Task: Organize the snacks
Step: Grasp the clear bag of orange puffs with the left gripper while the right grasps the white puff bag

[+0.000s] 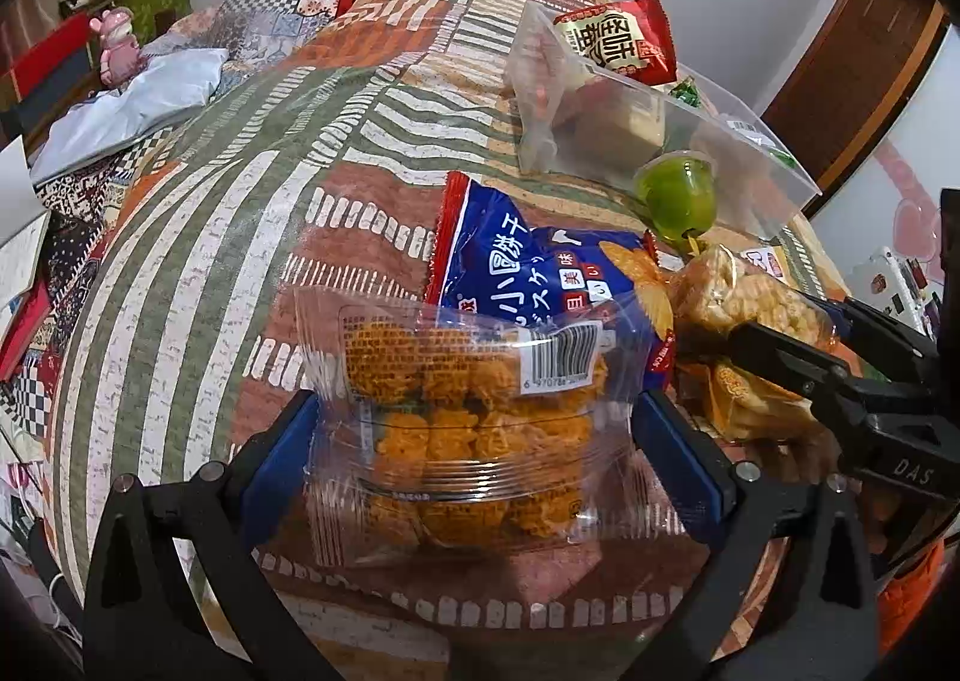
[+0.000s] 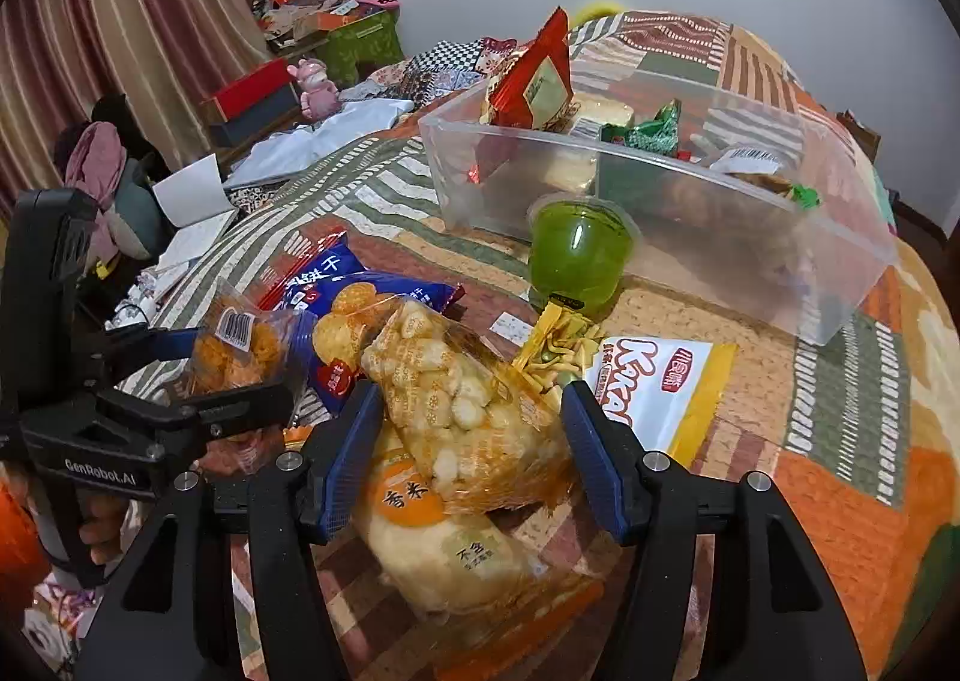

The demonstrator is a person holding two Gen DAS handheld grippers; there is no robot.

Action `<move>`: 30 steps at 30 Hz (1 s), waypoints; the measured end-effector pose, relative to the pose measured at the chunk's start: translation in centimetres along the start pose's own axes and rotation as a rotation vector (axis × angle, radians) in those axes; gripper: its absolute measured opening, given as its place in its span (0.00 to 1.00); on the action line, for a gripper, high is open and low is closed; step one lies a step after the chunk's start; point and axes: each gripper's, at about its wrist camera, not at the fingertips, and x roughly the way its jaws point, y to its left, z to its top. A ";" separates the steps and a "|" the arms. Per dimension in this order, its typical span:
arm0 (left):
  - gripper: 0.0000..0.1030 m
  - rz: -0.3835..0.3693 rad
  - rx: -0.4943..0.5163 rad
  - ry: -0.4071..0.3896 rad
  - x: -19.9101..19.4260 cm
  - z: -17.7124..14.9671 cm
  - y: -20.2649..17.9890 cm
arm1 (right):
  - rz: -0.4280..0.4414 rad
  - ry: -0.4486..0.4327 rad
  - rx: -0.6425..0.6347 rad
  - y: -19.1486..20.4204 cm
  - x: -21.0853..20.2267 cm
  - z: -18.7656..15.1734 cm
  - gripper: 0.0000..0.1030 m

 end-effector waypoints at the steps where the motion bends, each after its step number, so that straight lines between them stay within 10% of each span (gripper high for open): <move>1: 1.00 -0.002 0.005 -0.003 0.0 0.0 -0.1 | 0.002 0.003 -0.003 0.0 0.1 0.0 0.59; 15: 0.63 -0.020 0.021 -0.017 -1.4 -0.1 0.8 | 0.000 -0.031 -0.003 0.2 -0.5 0.1 0.46; 30: 0.61 -0.019 0.098 -0.158 -5.6 2.3 -2.0 | -0.009 -0.122 0.019 -0.4 -3.5 1.2 0.31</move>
